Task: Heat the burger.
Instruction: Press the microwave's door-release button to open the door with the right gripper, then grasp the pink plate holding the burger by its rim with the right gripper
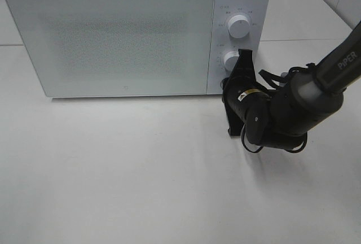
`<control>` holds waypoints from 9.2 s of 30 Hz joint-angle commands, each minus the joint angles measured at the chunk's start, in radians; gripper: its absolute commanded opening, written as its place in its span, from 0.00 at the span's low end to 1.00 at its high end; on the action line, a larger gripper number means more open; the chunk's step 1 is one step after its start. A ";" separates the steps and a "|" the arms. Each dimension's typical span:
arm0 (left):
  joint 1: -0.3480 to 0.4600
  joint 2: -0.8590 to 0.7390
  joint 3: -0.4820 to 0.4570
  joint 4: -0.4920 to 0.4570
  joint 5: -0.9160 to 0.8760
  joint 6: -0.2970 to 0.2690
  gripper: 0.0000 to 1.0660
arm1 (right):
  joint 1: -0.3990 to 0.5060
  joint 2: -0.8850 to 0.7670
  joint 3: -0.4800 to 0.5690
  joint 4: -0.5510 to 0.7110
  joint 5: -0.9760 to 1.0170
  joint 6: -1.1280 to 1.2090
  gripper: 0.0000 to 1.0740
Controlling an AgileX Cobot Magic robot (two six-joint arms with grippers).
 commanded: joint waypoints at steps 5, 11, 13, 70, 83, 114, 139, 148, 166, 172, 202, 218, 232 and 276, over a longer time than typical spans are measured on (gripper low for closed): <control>0.000 -0.008 0.002 -0.004 -0.009 -0.001 0.94 | -0.003 0.000 -0.020 0.016 -0.009 -0.019 0.00; 0.000 -0.008 0.002 -0.004 -0.009 -0.001 0.94 | -0.003 0.000 -0.020 0.016 -0.030 -0.023 0.00; 0.000 -0.008 0.002 -0.004 -0.009 -0.001 0.94 | -0.007 0.001 -0.026 0.018 -0.032 -0.025 0.00; 0.000 -0.008 0.002 -0.005 -0.009 -0.001 0.94 | 0.036 -0.113 0.096 0.031 0.032 -0.042 0.00; 0.000 -0.008 0.002 -0.005 -0.009 -0.001 0.94 | 0.048 -0.340 0.268 -0.027 0.147 -0.108 0.00; 0.000 -0.008 0.002 -0.005 -0.009 -0.001 0.94 | 0.022 -0.603 0.094 -0.209 1.060 -1.126 0.00; 0.000 -0.008 0.002 -0.005 -0.009 -0.001 0.94 | 0.009 -0.602 -0.218 -0.430 1.755 -2.383 0.05; 0.000 -0.008 0.002 -0.005 -0.009 -0.001 0.94 | 0.009 -0.602 -0.218 -0.435 1.755 -2.870 0.06; 0.000 -0.008 0.002 -0.005 -0.009 -0.001 0.94 | 0.013 -0.602 -0.218 -0.572 1.700 -3.010 0.21; 0.000 -0.008 0.002 -0.005 -0.009 -0.001 0.94 | 0.013 -0.602 -0.218 -0.569 1.656 -2.977 0.48; 0.000 -0.008 0.002 -0.005 -0.009 -0.001 0.94 | 0.117 -0.363 -0.459 -0.695 1.516 -2.718 0.85; 0.000 -0.008 0.002 -0.005 -0.009 -0.001 0.94 | 0.139 -0.174 -0.641 -0.745 1.421 -2.645 0.84; 0.000 -0.008 0.002 -0.005 -0.009 -0.001 0.94 | 0.139 -0.005 -0.825 -0.752 1.419 -2.554 0.83; 0.000 -0.008 0.002 -0.005 -0.009 0.000 0.94 | 0.126 0.319 -1.230 -0.714 1.532 -2.506 0.11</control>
